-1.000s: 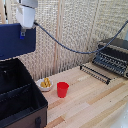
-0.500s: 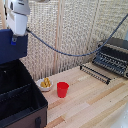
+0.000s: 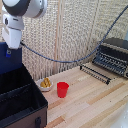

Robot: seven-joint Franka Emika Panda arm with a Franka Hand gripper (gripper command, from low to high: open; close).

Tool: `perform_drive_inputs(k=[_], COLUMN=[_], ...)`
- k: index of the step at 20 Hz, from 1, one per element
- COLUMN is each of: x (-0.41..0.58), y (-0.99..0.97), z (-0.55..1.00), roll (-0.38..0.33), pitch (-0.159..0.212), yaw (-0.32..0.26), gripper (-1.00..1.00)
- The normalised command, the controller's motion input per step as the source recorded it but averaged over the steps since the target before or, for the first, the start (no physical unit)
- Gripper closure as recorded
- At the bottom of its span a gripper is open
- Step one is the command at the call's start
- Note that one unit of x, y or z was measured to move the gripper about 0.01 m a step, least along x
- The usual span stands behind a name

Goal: Gently maneuver your gripper in the book's direction. Confidently hold the book by angling your gripper properly. Relocate the book to the caddy. Pinpoint the back pocket of the caddy and set the book down inside it.

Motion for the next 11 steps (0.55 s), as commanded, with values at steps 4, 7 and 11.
perform_drive_inputs(k=[4,7,11], x=[0.191,0.189,0.246], y=[-0.03,-0.24,-0.16], z=[0.17,0.26,0.25], roll=[0.001,0.03,0.033], pitch=[0.084,0.031,0.021], yaw=[-0.002,0.021,0.098], gripper=[-1.0,-1.0,-1.0])
